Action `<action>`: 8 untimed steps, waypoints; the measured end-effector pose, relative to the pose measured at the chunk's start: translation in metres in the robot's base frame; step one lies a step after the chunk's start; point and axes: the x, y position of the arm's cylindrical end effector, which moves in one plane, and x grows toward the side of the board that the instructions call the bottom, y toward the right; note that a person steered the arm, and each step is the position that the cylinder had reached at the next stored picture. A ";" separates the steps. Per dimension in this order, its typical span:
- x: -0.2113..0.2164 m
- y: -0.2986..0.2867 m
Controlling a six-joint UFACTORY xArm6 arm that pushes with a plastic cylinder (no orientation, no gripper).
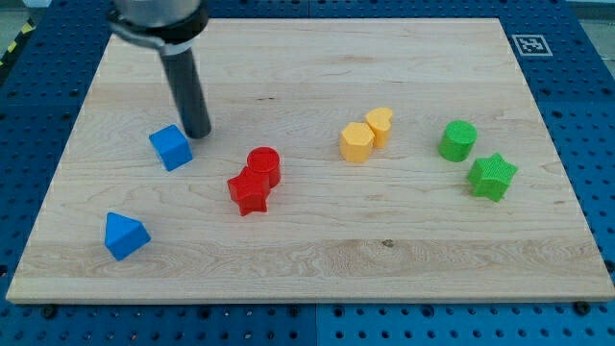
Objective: Place the blue cube into the blue triangle
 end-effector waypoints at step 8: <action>0.069 -0.031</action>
